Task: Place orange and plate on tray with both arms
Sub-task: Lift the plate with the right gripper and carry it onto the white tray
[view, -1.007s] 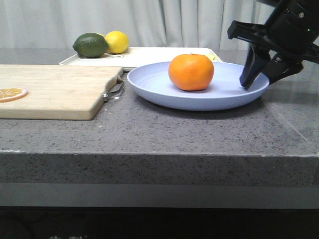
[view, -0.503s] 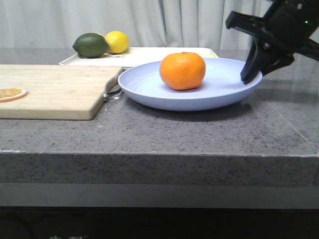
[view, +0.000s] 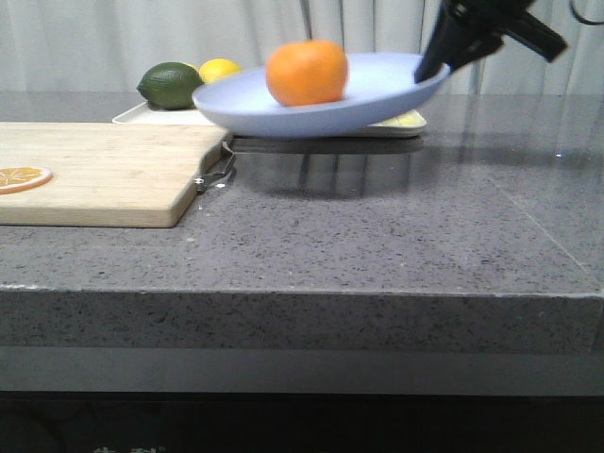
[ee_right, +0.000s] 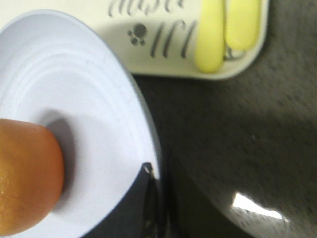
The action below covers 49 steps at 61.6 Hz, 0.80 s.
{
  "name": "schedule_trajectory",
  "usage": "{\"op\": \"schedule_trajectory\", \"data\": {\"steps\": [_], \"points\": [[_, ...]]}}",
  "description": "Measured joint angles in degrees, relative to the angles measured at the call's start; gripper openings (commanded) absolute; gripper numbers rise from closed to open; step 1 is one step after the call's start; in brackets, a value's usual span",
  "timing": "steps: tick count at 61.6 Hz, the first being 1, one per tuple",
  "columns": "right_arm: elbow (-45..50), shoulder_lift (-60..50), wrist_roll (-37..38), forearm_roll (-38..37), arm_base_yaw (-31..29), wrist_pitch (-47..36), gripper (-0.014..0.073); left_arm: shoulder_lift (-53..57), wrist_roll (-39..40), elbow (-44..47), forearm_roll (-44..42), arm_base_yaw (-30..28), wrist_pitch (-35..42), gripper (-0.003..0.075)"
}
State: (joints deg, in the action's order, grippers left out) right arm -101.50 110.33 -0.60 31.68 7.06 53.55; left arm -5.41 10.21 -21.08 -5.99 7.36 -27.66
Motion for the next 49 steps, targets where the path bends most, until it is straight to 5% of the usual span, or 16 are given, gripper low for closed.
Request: {"op": "schedule_trajectory", "data": {"steps": [28,49], "points": [[-40.46,26.47,12.79,2.71,0.0,4.37,-0.0062,0.0,0.0,0.0,0.0,0.0,0.0,-0.0017],[-48.65,35.45,17.7,2.82,0.0,0.55,-0.0062,0.0,0.0,0.0,0.0,0.0,0.0,-0.0017]]}}
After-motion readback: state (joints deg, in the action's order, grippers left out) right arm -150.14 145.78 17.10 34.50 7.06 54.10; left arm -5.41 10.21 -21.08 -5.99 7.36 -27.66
